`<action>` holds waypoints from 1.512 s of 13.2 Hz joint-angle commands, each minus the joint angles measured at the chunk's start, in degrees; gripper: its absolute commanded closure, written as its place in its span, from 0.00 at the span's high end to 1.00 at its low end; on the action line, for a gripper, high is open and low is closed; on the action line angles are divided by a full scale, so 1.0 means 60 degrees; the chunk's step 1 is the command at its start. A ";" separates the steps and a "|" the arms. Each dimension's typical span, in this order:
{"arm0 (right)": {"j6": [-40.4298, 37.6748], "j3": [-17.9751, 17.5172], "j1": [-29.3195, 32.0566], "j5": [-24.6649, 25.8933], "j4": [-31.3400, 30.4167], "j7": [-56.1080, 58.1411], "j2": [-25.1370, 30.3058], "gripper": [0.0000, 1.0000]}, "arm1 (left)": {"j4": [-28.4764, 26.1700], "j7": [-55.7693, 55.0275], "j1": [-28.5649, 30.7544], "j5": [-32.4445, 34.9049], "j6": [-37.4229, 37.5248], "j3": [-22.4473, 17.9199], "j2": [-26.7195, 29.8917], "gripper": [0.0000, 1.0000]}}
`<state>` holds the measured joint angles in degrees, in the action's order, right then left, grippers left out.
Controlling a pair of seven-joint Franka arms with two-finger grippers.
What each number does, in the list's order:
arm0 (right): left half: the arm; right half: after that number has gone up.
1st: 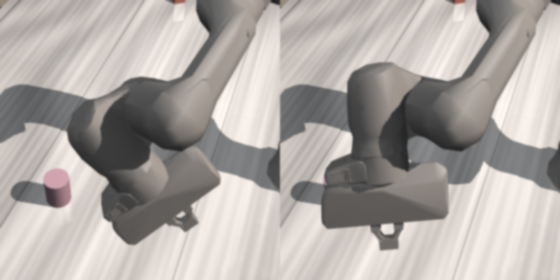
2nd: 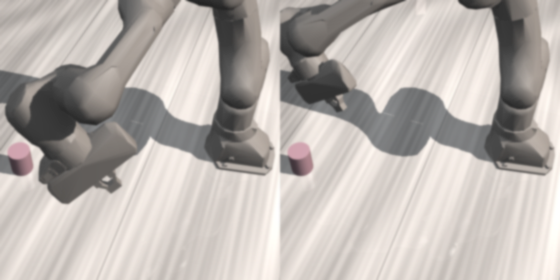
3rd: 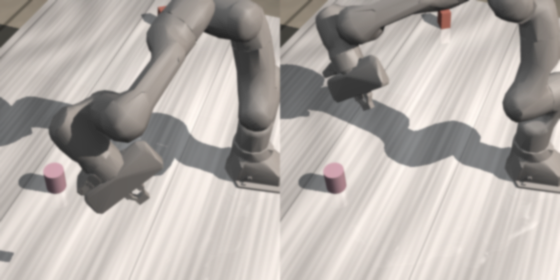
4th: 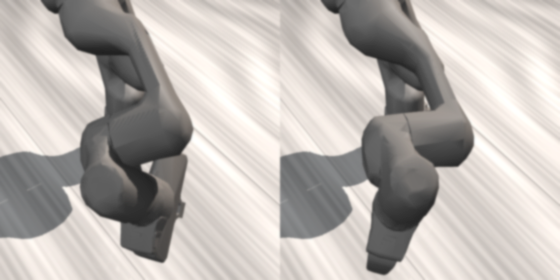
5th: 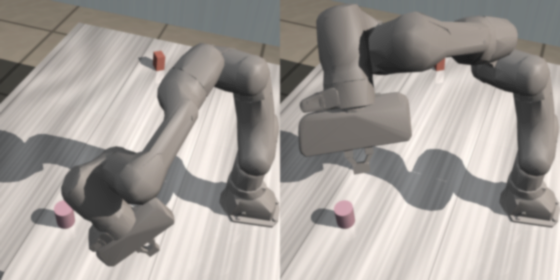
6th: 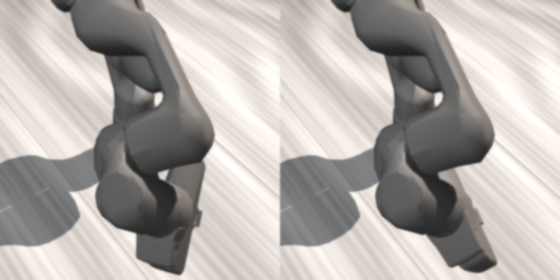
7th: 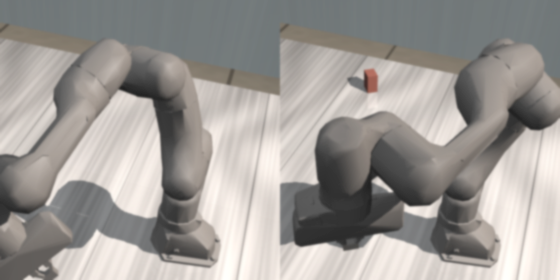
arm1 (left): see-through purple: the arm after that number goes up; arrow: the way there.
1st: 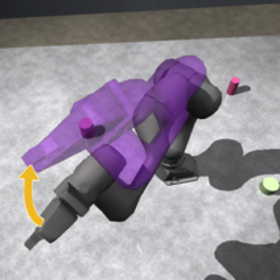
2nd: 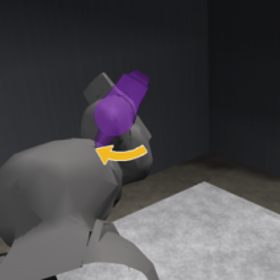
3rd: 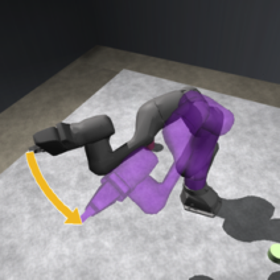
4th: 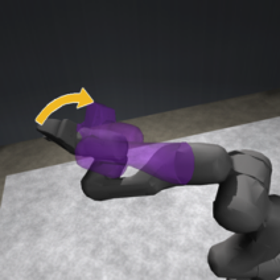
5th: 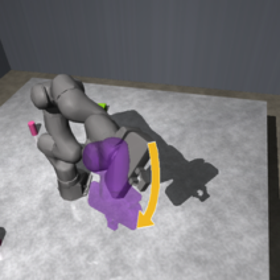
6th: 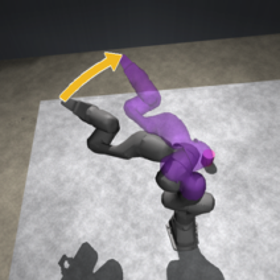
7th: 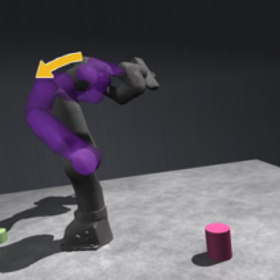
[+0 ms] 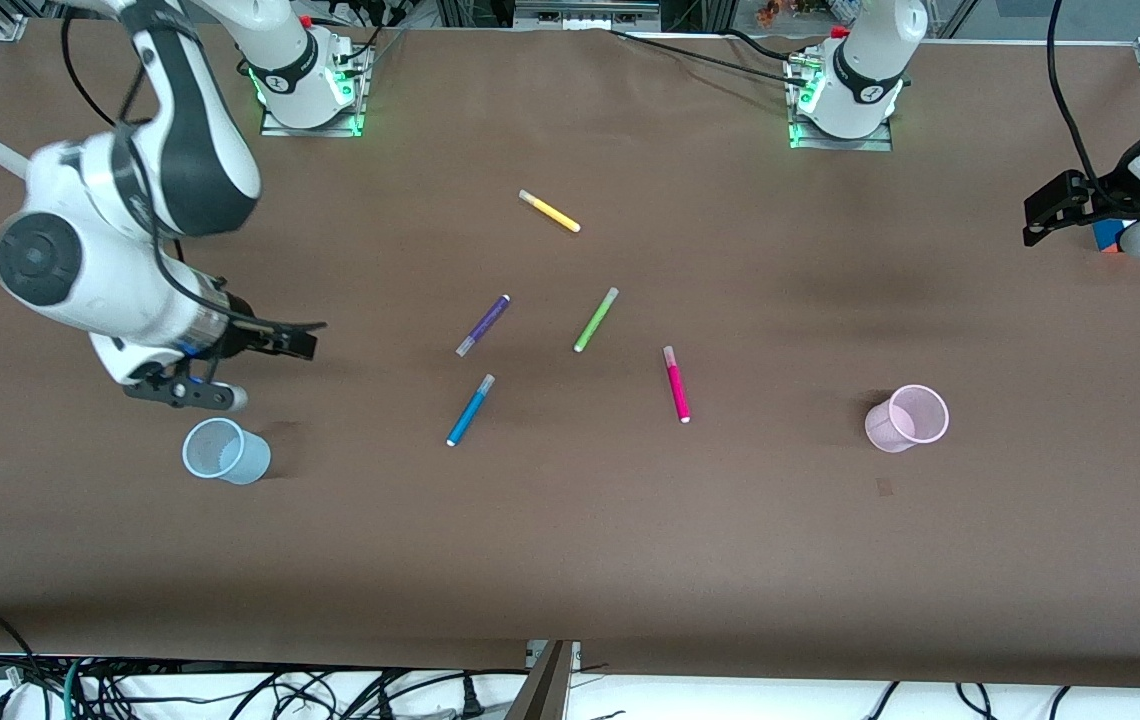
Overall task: Place pink and blue markers in matching cups
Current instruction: 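Reach the right gripper down over the blue marker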
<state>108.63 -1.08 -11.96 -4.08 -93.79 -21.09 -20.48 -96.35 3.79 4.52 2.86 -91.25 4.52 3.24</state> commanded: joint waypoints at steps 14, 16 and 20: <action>0.4467 0.0049 -0.2064 0.0167 0.0236 -0.3777 -0.3411 1.00 | -0.0011 -0.0045 0.0053 -0.0169 0.0047 0.0038 0.0134 1.00; 0.4877 0.0049 -0.2313 0.0167 0.0250 -0.4086 -0.3631 1.00 | 0.0003 -0.0045 0.0023 -0.0169 0.0047 0.0053 0.0134 1.00; 0.5157 0.0034 -0.2619 0.0225 0.1112 -0.3969 -0.4464 1.00 | 0.0003 -0.0045 -0.0021 -0.0169 0.0047 0.0053 0.0134 1.00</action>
<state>139.35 -1.14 -26.13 -3.42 -91.56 -44.30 -43.69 -96.35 3.78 4.35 2.86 -91.25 4.74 3.27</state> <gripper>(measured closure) 0.000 0.000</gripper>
